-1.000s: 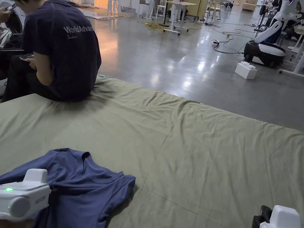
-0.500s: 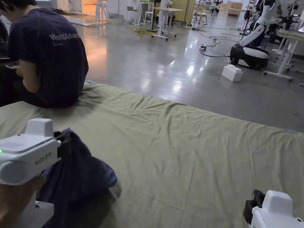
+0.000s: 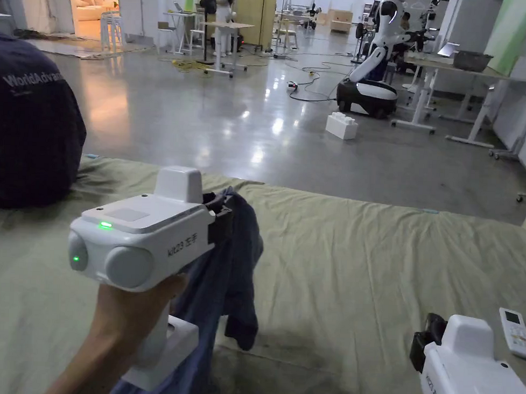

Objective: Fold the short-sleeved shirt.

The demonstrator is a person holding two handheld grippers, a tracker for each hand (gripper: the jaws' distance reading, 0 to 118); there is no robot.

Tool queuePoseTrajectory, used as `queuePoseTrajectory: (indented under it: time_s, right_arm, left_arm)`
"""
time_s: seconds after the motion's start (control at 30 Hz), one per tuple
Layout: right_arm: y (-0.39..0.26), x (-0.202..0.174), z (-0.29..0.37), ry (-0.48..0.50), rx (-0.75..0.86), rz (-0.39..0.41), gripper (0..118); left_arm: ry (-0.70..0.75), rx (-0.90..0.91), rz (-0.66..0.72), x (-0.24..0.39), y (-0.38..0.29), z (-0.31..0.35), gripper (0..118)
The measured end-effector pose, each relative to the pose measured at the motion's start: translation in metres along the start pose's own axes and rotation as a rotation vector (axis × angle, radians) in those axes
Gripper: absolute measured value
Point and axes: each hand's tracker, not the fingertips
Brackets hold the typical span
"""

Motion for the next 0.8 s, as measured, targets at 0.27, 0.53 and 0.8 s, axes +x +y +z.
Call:
queuePoseTrajectory:
  time_s: [0.27, 0.53, 0.8]
  right_arm:
    - [-0.011, 0.047, 0.009, -0.085, -0.016, -0.025, 1]
    - [-0.024, 0.061, 0.013, -0.111, -0.048, -0.03, 1]
    - [-0.032, 0.051, 0.012, -0.083, -0.08, -0.02, 1]
  left_arm:
    - [-0.166, -0.115, -0.012, 0.101, -0.043, -0.048, 4]
    - [-0.167, -0.354, -0.012, 0.134, -0.133, -0.077, 4]
    - [-0.109, -0.449, 0.0, 0.122, -0.164, -0.067, 58]
